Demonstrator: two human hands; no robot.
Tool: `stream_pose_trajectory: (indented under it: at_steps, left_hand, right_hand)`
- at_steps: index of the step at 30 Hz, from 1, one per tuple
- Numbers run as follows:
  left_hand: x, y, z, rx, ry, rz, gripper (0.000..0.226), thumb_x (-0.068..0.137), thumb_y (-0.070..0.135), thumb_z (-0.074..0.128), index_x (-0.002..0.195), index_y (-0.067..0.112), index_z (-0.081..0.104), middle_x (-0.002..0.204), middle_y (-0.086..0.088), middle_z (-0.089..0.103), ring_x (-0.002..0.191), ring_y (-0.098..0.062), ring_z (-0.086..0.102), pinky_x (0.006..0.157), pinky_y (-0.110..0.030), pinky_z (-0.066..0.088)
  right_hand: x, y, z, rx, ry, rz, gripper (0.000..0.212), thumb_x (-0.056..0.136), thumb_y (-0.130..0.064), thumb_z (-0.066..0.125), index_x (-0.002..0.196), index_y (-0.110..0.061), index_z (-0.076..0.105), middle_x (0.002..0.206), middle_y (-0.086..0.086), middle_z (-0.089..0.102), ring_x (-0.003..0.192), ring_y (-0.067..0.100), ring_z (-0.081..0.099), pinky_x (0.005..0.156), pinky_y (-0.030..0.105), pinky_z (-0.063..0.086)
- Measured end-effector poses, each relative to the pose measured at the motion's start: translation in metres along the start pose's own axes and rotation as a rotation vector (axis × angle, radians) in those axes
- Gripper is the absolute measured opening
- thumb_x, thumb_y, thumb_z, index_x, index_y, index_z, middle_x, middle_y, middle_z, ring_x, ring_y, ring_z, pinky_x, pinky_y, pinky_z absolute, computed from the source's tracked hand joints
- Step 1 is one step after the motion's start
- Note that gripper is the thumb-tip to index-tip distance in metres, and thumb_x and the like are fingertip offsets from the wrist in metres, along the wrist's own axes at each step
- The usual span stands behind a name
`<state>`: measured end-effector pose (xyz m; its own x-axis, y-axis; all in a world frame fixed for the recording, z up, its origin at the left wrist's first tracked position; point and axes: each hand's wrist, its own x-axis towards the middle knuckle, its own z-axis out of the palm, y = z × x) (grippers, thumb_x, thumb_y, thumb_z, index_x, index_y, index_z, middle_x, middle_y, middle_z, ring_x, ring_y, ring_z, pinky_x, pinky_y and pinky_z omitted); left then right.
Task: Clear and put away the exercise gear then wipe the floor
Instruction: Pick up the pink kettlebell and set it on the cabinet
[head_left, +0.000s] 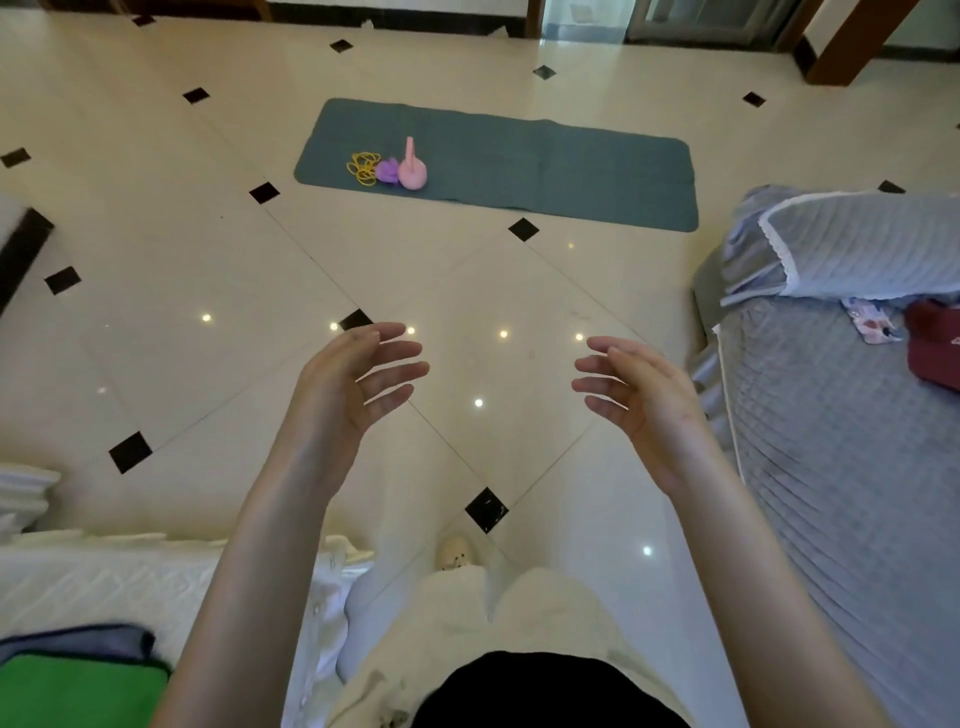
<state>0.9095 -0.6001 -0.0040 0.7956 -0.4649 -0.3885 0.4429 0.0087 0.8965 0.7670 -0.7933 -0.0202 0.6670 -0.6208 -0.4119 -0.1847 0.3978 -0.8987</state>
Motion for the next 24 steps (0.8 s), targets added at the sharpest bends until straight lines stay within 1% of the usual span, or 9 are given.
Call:
stream_pose_trajectory:
  at_steps: [3, 8, 11, 15, 19, 22, 24]
  left_hand:
    - [0.036, 0.021, -0.007, 0.051, -0.017, -0.019, 0.025, 0.097, 0.022, 0.039, 0.1, 0.015, 0.063, 0.093, -0.002, 0.07, 0.087, -0.018, 0.07, 0.072, -0.023, 0.054]
    - [0.102, 0.045, -0.016, 0.034, 0.04, -0.038, 0.025, 0.098, 0.021, 0.038, 0.1, 0.014, 0.062, 0.097, -0.004, 0.069, 0.089, -0.019, 0.07, 0.083, -0.032, 0.051]
    - [0.142, 0.053, -0.014, 0.01, 0.081, -0.061, 0.024, 0.097, 0.02, 0.038, 0.099, 0.013, 0.062, 0.097, -0.006, 0.068, 0.088, -0.019, 0.07, 0.084, -0.033, 0.051]
    - [0.205, 0.067, 0.0, -0.01, 0.121, -0.068, 0.025, 0.098, 0.019, 0.038, 0.099, 0.013, 0.061, 0.096, -0.006, 0.068, 0.086, -0.018, 0.07, 0.085, -0.033, 0.051]
    - [0.272, 0.094, 0.022, -0.039, 0.14, -0.052, 0.025, 0.098, 0.019, 0.038, 0.101, 0.013, 0.062, 0.094, -0.004, 0.07, 0.088, -0.019, 0.069, 0.082, -0.031, 0.053]
    - [0.315, 0.115, 0.038, -0.075, 0.144, -0.041, 0.026, 0.098, 0.02, 0.037, 0.101, 0.013, 0.062, 0.093, -0.004, 0.069, 0.086, -0.017, 0.069, 0.075, -0.025, 0.055]
    - [0.34, 0.129, 0.046, -0.091, 0.158, -0.031, 0.026, 0.098, 0.02, 0.037, 0.101, 0.012, 0.062, 0.093, -0.004, 0.069, 0.084, -0.016, 0.07, 0.074, -0.025, 0.055]
  right_hand:
    - [0.035, -0.018, 0.014, 0.008, 0.008, 0.006, 0.022, 0.096, -0.013, 0.045, 0.092, -0.017, 0.066, 0.083, 0.002, 0.069, 0.07, 0.012, 0.067, 0.062, 0.019, 0.05]
    - [0.106, -0.045, 0.036, 0.004, 0.011, 0.007, 0.021, 0.096, -0.012, 0.045, 0.094, -0.015, 0.066, 0.086, 0.005, 0.069, 0.073, 0.015, 0.067, 0.066, 0.022, 0.052]
    - [0.149, -0.059, 0.05, -0.015, -0.009, 0.012, 0.021, 0.096, -0.012, 0.044, 0.095, -0.014, 0.065, 0.087, 0.005, 0.069, 0.076, 0.015, 0.068, 0.066, 0.022, 0.053]
    - [0.216, -0.082, 0.069, -0.044, -0.011, -0.016, 0.022, 0.096, -0.01, 0.044, 0.094, -0.015, 0.065, 0.083, 0.003, 0.069, 0.073, 0.014, 0.068, 0.065, 0.02, 0.054]
    - [0.287, -0.114, 0.084, -0.087, -0.057, -0.018, 0.022, 0.097, -0.01, 0.043, 0.094, -0.015, 0.065, 0.084, 0.003, 0.069, 0.073, 0.014, 0.068, 0.065, 0.02, 0.053]
    - [0.336, -0.138, 0.092, -0.113, -0.092, -0.013, 0.022, 0.097, -0.011, 0.043, 0.094, -0.013, 0.065, 0.086, 0.005, 0.069, 0.076, 0.016, 0.068, 0.068, 0.023, 0.053]
    - [0.367, -0.153, 0.097, -0.113, -0.109, -0.006, 0.021, 0.097, -0.01, 0.044, 0.094, -0.012, 0.065, 0.086, 0.007, 0.069, 0.078, 0.018, 0.068, 0.068, 0.023, 0.054]
